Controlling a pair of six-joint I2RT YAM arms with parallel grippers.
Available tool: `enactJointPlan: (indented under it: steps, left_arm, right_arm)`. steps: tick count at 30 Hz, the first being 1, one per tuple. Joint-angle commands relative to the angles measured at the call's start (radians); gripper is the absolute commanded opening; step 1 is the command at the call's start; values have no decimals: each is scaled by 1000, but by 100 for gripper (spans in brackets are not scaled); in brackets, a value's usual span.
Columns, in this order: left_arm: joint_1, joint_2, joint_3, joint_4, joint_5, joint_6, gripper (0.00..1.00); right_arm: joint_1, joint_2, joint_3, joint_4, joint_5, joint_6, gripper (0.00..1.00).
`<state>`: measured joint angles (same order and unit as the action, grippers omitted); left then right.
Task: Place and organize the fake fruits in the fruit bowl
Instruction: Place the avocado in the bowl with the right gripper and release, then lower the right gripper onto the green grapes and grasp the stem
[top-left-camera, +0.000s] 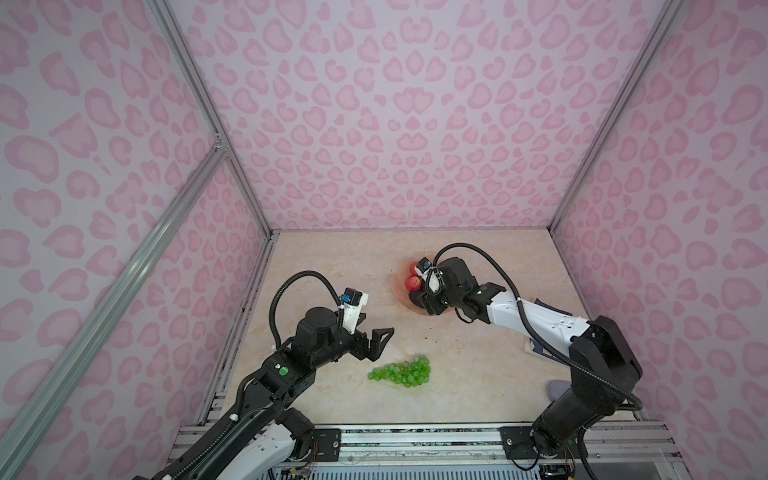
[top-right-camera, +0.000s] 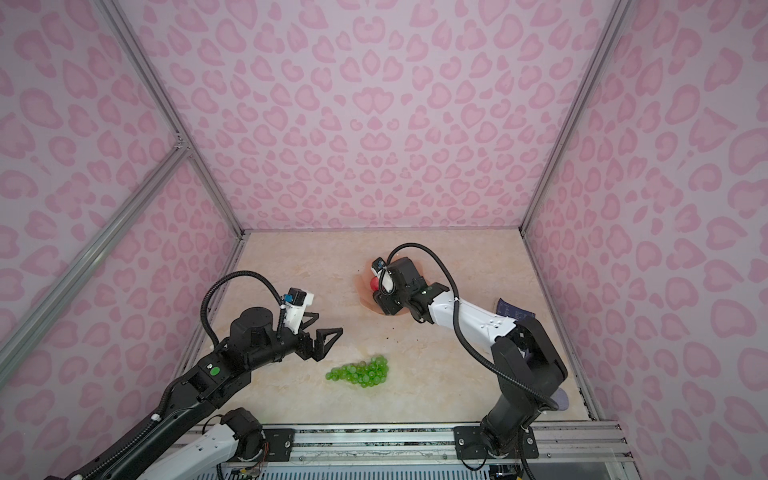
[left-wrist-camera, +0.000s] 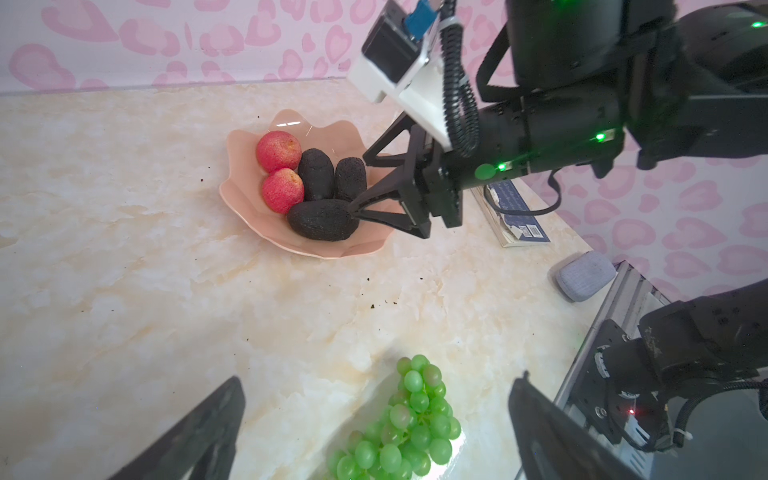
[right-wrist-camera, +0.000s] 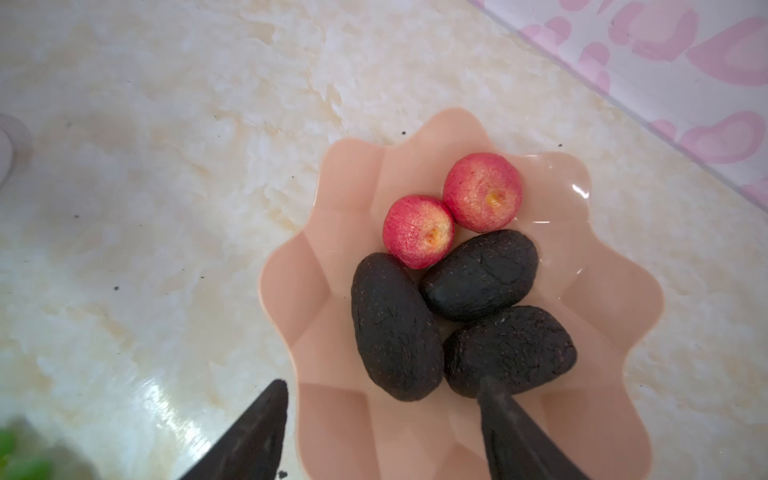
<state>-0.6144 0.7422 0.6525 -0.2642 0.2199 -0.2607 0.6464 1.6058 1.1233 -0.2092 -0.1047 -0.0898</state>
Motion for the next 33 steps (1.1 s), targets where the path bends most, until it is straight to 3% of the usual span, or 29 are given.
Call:
enactJointPlan:
  steps: [1, 4, 6, 11, 14, 26, 33]
  left_arm:
    - [1, -5, -2, 20, 1, 7, 100]
    - [1, -6, -4, 22, 0, 7, 100]
    - [1, -7, -4, 23, 2, 7, 100]
    - [1, -8, -5, 28, 7, 7, 100]
    - [1, -9, -6, 29, 12, 6, 100]
    - [1, -51, -17, 36, 22, -3, 100]
    - [1, -61, -17, 39, 23, -3, 100]
  right_arm:
    - [10, -74, -56, -12, -100, 85, 74]
    - [60, -149, -137, -32, -121, 204, 76]
    - [118, -178, -171, -81, -43, 321, 77]
    - [195, -235, -259, -176, -7, 745, 78]
    - [252, -249, -264, -226, 27, 891, 78]
    - [337, -129, -287, -156, -54, 1170, 79]
    - [346, -63, -275, -99, -43, 1203, 79]
